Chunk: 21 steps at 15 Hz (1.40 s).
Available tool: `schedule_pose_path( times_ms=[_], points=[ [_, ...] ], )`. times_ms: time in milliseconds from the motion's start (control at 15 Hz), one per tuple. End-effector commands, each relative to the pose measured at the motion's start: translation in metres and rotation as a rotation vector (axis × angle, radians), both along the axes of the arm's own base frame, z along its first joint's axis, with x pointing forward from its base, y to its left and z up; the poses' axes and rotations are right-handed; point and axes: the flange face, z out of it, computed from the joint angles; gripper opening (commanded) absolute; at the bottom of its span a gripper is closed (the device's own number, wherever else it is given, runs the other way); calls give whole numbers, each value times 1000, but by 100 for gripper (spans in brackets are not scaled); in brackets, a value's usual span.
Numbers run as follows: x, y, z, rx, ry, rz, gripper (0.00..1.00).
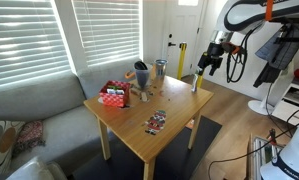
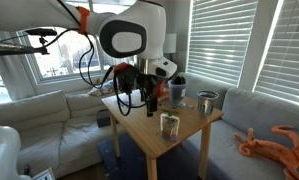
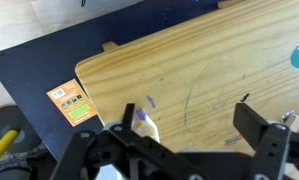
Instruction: Put the purple squishy drink in the box
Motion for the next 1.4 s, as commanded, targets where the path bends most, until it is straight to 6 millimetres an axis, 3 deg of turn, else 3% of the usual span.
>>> schedule_pose_path(
  times_ms=[0, 467, 667, 1067, 1200, 1333],
  points=[
    [0, 1, 1, 0, 1, 2, 100],
    [26, -12, -5, 9, -75, -254, 100],
    [26, -17, -18, -20, 17, -311, 100],
    [34, -39, -30, -68, -8, -476, 98],
    [38, -43, -31, -80, -26, -505, 74],
    [41, -45, -31, -90, -48, -527, 63]
  ],
)
